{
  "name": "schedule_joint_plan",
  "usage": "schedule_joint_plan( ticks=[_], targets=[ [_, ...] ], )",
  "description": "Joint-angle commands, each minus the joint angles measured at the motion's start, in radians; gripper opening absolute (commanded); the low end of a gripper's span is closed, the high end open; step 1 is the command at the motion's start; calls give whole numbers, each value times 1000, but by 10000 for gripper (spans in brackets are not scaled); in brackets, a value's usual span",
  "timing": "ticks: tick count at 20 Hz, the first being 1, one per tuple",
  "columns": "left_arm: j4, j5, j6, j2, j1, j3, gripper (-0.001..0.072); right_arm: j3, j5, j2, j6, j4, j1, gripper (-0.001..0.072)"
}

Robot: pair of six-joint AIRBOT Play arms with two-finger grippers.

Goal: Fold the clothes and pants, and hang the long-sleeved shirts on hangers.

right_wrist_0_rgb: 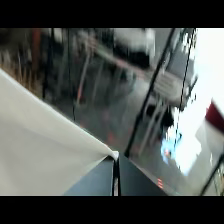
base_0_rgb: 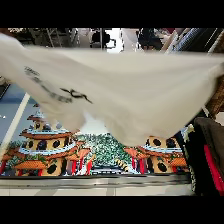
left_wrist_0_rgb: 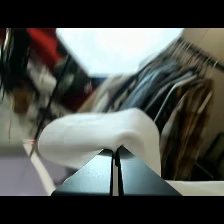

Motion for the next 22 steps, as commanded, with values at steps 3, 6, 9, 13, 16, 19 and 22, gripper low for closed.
schedule_joint_plan(
  ticks=[3,6,9,13,16,19,22],
  targets=[
    [-220,132,19,5,204,272,4,150,-261,-31,6,116,0,15],
    [81,136,18,-31,165,254,4,150,-255,-122,8,-39,-1,15],
    [327,151,29,-130,-65,166,4,150,-217,-309,31,-76,-108,15],
    [719,274,49,-452,-447,124,4,147,-185,-663,76,44,-308,15],
    [750,401,42,-746,-557,127,5,147,-279,-947,76,61,-359,14],
    [750,451,-31,-924,-557,166,6,148,-462,-1156,78,82,-361,24],
    [757,398,-43,-939,-517,177,482,167,-438,-1240,103,131,-379,400]
  ],
)
